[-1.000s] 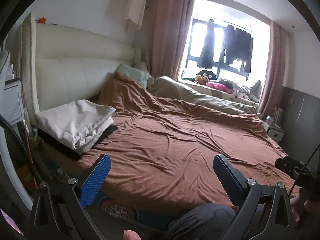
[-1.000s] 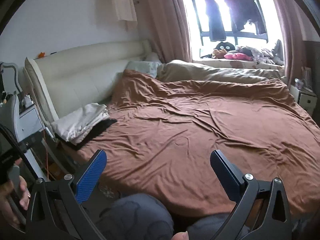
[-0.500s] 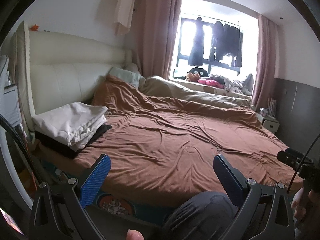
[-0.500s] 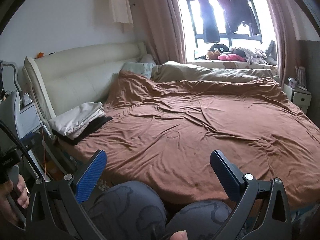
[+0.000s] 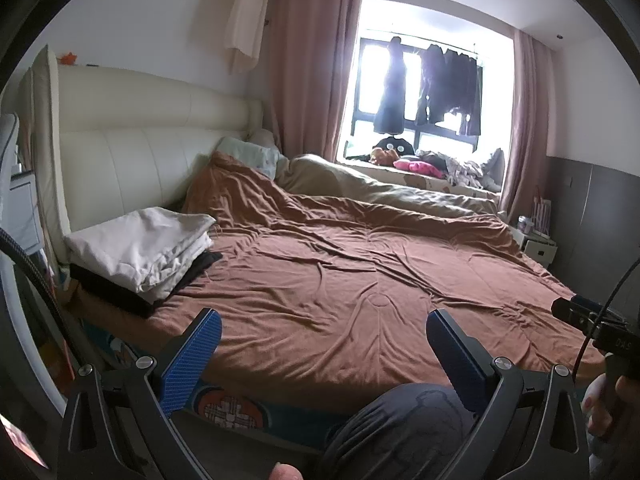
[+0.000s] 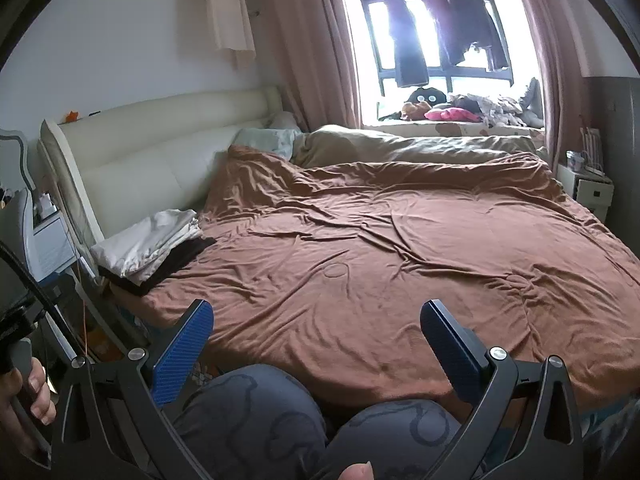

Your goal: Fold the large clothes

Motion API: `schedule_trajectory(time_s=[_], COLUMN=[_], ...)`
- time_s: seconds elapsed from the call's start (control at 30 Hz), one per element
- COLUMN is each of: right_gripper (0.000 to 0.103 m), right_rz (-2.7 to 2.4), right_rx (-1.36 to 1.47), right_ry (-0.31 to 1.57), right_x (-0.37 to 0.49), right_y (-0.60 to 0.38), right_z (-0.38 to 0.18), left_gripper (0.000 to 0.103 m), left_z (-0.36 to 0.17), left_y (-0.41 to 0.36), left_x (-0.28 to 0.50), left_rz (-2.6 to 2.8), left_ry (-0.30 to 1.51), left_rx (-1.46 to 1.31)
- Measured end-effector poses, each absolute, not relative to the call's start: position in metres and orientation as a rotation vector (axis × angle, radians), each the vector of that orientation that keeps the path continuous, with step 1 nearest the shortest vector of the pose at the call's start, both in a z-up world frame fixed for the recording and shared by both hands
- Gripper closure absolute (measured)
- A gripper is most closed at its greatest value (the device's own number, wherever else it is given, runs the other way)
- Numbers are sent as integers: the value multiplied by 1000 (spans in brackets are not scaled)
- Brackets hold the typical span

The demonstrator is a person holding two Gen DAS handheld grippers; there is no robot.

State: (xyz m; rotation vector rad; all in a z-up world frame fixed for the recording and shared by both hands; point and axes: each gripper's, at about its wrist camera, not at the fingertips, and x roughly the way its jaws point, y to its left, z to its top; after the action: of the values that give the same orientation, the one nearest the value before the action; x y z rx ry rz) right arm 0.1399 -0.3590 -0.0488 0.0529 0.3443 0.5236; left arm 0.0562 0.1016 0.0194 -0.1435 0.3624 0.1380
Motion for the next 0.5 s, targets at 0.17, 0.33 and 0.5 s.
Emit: schedule_trajectory(time_s=[0.17, 0.33, 0.5], right_gripper=[0, 0, 0], right_rz=[529, 521, 522], right_rx=[57, 54, 51], right_ry=[348, 349, 347], right_x=[140, 140, 140], right_y=[-359, -360, -362], right_z=[-51, -50, -49], left_gripper=[0, 0, 0], left_z=[20, 20, 21], left_y=[103, 103, 102], left_x=[54, 53, 53], left_rz=[128, 143, 136], left_ry=[358, 349, 351], left_rx=[-163, -160, -160])
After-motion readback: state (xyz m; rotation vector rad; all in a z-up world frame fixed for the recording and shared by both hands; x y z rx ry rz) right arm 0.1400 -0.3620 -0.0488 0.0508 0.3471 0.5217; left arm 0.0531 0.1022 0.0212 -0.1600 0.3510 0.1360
